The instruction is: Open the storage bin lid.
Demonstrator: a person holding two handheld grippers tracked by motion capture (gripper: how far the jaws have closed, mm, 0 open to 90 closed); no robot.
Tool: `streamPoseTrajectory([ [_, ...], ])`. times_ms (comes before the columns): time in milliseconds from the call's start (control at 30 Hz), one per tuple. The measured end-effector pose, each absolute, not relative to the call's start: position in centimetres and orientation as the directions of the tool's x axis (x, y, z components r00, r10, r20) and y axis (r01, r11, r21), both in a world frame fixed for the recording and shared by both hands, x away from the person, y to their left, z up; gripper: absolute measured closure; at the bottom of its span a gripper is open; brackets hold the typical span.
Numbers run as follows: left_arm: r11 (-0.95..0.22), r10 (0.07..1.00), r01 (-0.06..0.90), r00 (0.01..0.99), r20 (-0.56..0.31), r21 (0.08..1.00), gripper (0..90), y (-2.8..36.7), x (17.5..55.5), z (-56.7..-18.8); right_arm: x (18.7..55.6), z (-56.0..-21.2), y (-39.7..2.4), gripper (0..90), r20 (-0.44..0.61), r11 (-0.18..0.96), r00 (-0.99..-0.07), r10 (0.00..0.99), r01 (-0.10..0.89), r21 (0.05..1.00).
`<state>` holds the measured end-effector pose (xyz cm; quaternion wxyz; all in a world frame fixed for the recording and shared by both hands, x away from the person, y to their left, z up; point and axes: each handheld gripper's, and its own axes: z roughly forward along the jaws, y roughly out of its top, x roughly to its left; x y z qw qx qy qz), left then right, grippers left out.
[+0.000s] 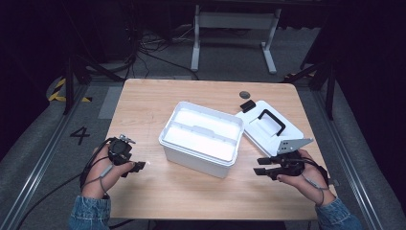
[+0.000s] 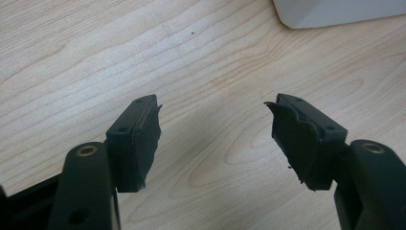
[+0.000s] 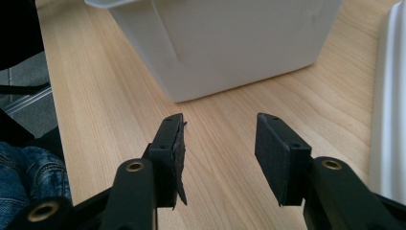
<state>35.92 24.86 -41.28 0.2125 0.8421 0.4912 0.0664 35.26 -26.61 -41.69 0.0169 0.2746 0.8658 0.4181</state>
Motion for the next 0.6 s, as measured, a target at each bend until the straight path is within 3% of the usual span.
streamPoseTrajectory([
  [600, -0.447, 0.847, 0.794, 0.524, -0.091, 0.412, 34.2, 24.8, 36.2, -41.6, 35.3, -45.3, -25.5, 56.7, 0.147, 0.553, -0.859, 0.490, 0.437, 0.710],
])
